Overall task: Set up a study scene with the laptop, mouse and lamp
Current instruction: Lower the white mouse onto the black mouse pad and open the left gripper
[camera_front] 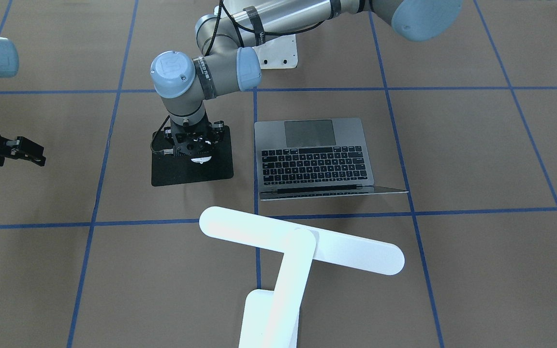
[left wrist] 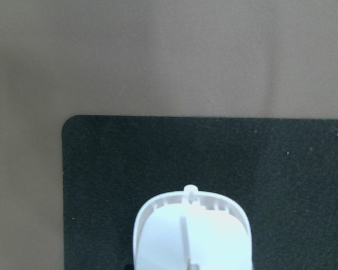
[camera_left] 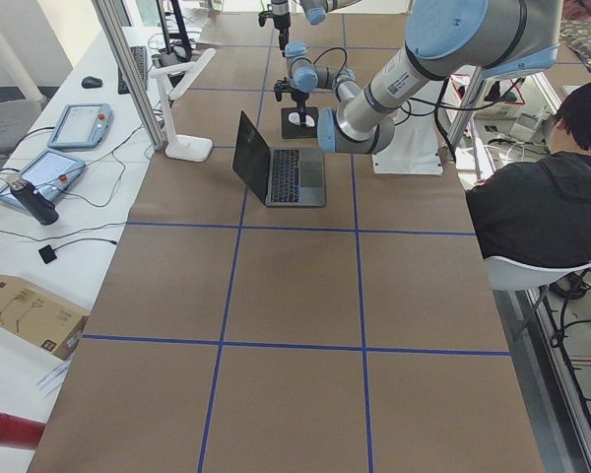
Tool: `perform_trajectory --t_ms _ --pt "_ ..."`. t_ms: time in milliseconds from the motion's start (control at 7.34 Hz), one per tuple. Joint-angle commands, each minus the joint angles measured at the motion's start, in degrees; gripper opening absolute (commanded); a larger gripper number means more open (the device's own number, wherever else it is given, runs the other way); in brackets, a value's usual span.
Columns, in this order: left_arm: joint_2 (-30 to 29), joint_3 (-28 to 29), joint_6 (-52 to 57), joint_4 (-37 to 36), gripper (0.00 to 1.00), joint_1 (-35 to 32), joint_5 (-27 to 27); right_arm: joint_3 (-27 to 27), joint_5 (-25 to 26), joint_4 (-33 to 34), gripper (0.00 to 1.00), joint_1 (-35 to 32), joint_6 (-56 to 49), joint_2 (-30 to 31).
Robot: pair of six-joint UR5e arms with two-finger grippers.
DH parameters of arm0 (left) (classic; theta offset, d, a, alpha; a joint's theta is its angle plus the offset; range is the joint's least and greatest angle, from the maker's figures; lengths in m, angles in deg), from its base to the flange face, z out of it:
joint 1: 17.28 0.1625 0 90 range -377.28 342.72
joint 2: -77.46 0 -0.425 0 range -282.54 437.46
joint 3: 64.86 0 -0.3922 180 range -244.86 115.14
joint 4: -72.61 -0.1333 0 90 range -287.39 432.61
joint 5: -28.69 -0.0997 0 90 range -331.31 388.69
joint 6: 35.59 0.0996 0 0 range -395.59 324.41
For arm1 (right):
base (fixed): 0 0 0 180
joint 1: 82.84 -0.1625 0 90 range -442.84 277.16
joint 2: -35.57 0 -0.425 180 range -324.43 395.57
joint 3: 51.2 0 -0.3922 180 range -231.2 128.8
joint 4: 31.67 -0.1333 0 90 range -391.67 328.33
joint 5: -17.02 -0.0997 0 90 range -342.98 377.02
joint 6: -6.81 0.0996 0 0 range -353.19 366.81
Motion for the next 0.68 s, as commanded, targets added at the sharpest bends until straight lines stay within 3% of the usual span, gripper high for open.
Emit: perform_trajectory --t_ms 0,272,545 --pt "0.00 -0.07 -0.03 0.12 1.00 0.14 -0.07 -0.01 0.00 0.00 0.99 0.00 0.00 -0.09" --pt "0.00 -0.77 0.05 0.03 1.00 -0.12 -0.07 0.08 -0.09 0.00 0.99 0.00 0.00 -0.09" --pt "0.35 -6.89 -0.21 -3.72 1.00 -2.48 0.37 0.34 -0.26 0.00 0.99 -0.78 -0.78 -0.09"
